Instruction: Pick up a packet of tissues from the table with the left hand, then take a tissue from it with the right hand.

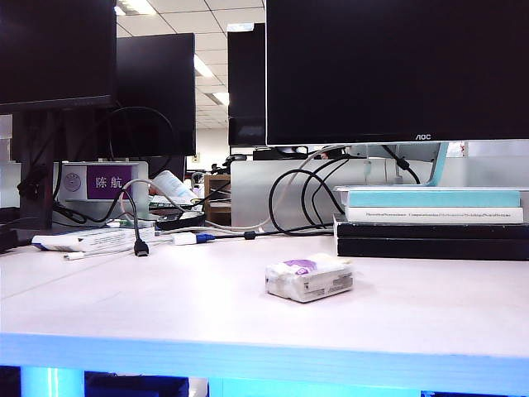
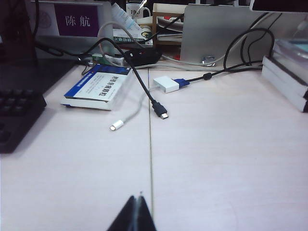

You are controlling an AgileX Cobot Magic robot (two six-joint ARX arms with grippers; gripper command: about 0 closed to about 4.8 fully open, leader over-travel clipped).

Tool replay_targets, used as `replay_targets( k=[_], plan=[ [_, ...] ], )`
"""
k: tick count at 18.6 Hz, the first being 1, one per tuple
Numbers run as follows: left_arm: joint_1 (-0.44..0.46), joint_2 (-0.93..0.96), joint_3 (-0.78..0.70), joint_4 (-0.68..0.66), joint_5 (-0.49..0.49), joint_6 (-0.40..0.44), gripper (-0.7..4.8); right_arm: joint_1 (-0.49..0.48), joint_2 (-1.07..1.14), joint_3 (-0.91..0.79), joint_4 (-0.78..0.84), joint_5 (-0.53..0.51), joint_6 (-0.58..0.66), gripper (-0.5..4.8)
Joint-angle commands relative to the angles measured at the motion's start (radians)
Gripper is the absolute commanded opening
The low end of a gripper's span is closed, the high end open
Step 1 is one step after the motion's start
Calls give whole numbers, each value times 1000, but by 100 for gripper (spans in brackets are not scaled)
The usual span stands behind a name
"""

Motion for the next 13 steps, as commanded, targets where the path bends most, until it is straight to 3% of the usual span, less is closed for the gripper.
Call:
replay_targets(
  k=[1,4,9,13],
  plan=[
    [0,-3,-14,2,1,-17,-5,0,-1,-6,10,3,0,-1],
    [0,-3,-20,105,38,-27,-5,0,-1,9,-11,13,-11,-2],
    [0,28,34,143,32,-27,-5,0,0,58,-50,162,5,-2],
    [-1,217,144,266,20,-46,-5,0,18,67,13,178,47,-3]
  ],
)
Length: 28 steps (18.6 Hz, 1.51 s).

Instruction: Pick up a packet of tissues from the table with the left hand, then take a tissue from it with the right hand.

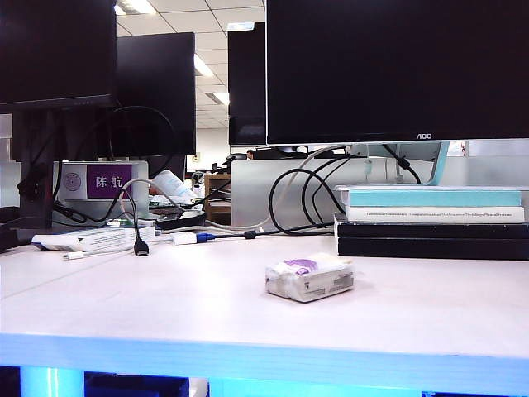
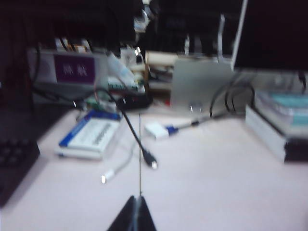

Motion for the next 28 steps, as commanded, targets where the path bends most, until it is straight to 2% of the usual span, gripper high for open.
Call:
replay_targets(
  k=[1,3,5,8,10,12,13,14,16,18,20,23,24,27,28],
  plan=[
    [-1,179,105,101,-2,-4,-5,0,23,10,61,17,44,-4],
    [-1,377,211,140,16,48,-5,0,74,22,60,20,45,-4],
    [-1,632,323,227,142,90,-5,0,187,87,64,24,44,-4],
    [-2,896,442,250,249,88,-5,0,374,173,116,4,55,-4],
    [-15,1027,502,253,301,88,-5,0,505,230,137,-64,98,-4],
    [-53,1124,544,277,299,89,-4,1,634,269,198,-159,108,-4],
    [-102,1185,545,369,301,101,23,0,733,302,227,-232,124,-4],
    [-137,1217,544,422,301,121,79,0,787,328,225,-256,123,-4],
    [-195,1272,544,504,318,145,154,0,888,375,226,-334,123,-4],
    [-248,1327,544,563,368,167,167,0,982,425,226,-410,123,-4],
    [-293,1378,544,602,375,179,198,0,1059,473,227,-473,123,-4],
    [-336,1448,544,618,453,194,327,-1,1135,518,234,-542,122,-4],
    [-347,1475,544,617,467,189,351,-1,1149,525,235,-553,122,-4],
    [-382,1547,544,614,478,170,361,0,1158,527,233,-562,122,-4],
    [-394,1563,544,614,478,164,406,-1,1157,528,234,-562,122,-4]
  ],
)
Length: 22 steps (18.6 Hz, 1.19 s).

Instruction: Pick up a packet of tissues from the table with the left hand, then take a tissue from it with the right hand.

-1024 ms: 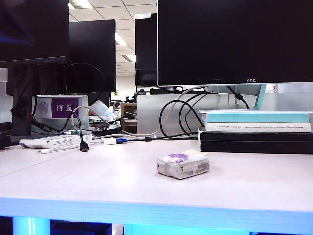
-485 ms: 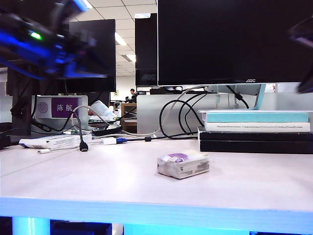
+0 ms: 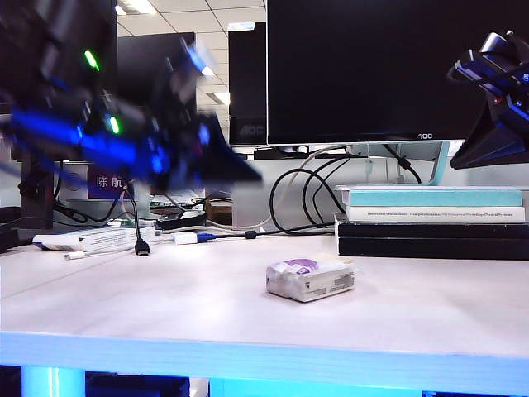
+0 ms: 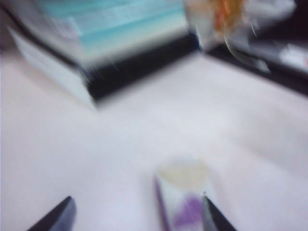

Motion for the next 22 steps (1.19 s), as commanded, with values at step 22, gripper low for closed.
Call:
replay_targets(
  k=[22],
  plan=[
    [-269,233,3,135,-373,-129,479,0,-3,5,-27,-6,-59,-4]
  ],
)
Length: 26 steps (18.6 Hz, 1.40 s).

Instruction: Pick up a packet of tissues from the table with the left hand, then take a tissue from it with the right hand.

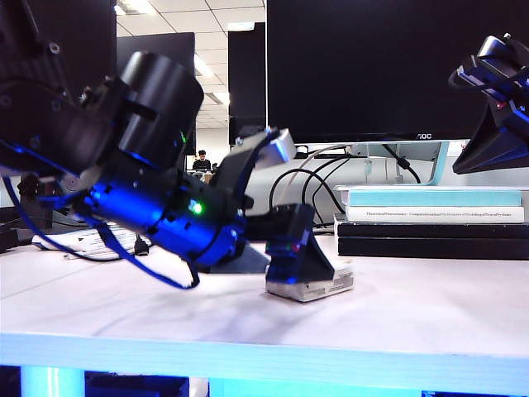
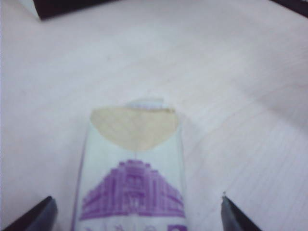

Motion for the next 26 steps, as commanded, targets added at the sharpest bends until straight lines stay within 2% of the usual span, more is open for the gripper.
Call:
replay_targets(
  k=[1,8,10,11,13,17,18,22,24,26],
  plan=[
    [-4,1,3,19,6,-6,479,0,-3,5,5,-5,-7,-4],
    [-5,61,31,32,31,-6,479,0,-3,5,-8,-6,-6,-4],
    [-5,66,35,19,29,2,439,0,-3,5,-14,-5,-6,-4],
    [-5,72,37,10,29,2,355,0,-3,5,-14,-5,-6,-4],
    [-5,85,40,4,31,2,44,0,-3,5,-14,-5,-6,-4],
    [-3,61,54,-26,140,100,44,0,-3,5,-14,-10,-5,-4],
    [-3,21,63,-66,168,158,48,0,-3,5,-21,-60,3,-4],
    [15,-120,68,-232,164,348,58,0,-3,5,-30,-323,74,-4],
    [40,-203,68,-305,201,380,58,0,-3,5,-27,-489,108,-4],
    [59,-244,68,-332,254,391,58,0,-3,5,-28,-575,120,-3]
  ],
)
